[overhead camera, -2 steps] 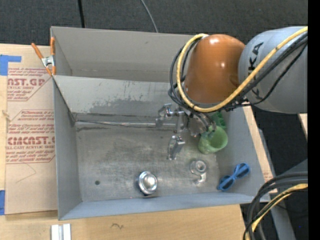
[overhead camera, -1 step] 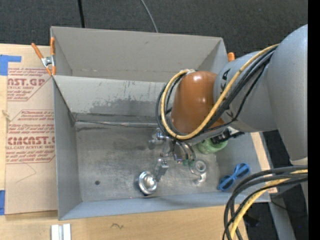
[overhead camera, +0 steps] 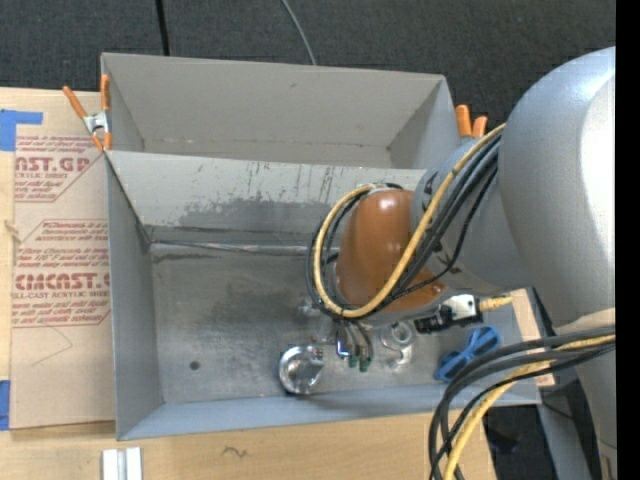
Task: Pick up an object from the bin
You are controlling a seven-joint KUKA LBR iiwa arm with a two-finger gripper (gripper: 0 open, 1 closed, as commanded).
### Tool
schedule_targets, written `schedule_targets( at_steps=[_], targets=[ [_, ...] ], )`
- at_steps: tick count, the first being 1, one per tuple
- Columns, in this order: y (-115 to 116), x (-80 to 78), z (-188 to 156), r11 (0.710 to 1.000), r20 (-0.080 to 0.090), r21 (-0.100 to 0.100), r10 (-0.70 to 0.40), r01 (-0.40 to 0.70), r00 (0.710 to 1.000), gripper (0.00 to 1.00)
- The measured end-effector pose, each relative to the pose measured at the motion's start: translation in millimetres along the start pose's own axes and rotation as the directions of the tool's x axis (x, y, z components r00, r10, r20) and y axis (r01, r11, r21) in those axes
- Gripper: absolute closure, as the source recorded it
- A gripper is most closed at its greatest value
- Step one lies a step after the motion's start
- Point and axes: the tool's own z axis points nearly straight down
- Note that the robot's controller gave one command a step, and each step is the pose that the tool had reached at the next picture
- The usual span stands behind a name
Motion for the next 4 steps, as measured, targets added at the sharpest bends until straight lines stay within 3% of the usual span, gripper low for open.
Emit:
schedule_targets(
  at_steps=[1, 2, 3, 4],
  targets=[
    [1.6, 6.0, 0.4, 1.000, -0.024, 0.002, -0.006, 0.006, 1.000, 1.00],
    [21.6, -15.6, -138.9, 0.955, -0.009, -0.002, -0.297, 0.297, 0.955, 1.00],
    [20.9, -14.1, -135.6, 0.955, -0.016, -0.002, -0.296, 0.296, 0.955, 0.00],
    [-10.5, 5.0, -30.1, 0.913, -0.026, -0.005, -0.408, 0.409, 0.912, 0.00]
  ],
)
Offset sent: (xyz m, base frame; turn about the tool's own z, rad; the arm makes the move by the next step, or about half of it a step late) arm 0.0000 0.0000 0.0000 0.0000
